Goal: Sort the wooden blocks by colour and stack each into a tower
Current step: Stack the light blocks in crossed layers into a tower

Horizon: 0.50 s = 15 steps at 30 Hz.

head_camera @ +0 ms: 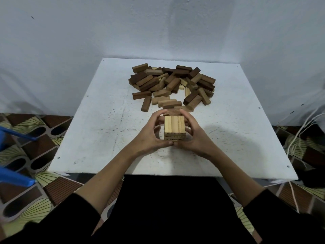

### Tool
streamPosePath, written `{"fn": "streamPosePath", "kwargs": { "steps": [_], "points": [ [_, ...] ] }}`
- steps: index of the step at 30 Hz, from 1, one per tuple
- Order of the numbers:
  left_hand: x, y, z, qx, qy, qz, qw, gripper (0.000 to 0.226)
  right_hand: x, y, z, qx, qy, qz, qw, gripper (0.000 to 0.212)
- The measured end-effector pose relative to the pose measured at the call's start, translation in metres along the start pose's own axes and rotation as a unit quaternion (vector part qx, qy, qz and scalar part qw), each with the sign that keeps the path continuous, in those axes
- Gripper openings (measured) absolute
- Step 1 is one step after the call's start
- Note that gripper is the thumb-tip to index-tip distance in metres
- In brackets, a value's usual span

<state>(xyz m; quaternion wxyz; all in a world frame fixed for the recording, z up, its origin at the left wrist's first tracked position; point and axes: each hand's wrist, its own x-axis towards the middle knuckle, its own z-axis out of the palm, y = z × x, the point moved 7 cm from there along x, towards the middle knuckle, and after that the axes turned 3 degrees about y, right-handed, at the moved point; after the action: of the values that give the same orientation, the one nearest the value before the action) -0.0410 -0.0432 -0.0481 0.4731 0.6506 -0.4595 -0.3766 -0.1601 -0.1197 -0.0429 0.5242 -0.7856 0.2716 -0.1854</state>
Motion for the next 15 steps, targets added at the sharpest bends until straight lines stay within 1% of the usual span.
{"fn": "streamPosePath", "kwargs": {
  "steps": [7, 15],
  "points": [
    [0.0006, 0.0021, 0.0004, 0.006, -0.002, -0.001, 1.0, 0.09, 0.0011, 0.0026, 0.0011, 0.007, -0.002, 0.006, 1.0, 0.098],
    [0.0009, 0.004, 0.0009, 0.006, -0.004, 0.003, 1.0, 0.089, 0.0044, 0.0057, 0.0013, 0.002, 0.001, 0.004, 1.0, 0.101]
  ]
}}
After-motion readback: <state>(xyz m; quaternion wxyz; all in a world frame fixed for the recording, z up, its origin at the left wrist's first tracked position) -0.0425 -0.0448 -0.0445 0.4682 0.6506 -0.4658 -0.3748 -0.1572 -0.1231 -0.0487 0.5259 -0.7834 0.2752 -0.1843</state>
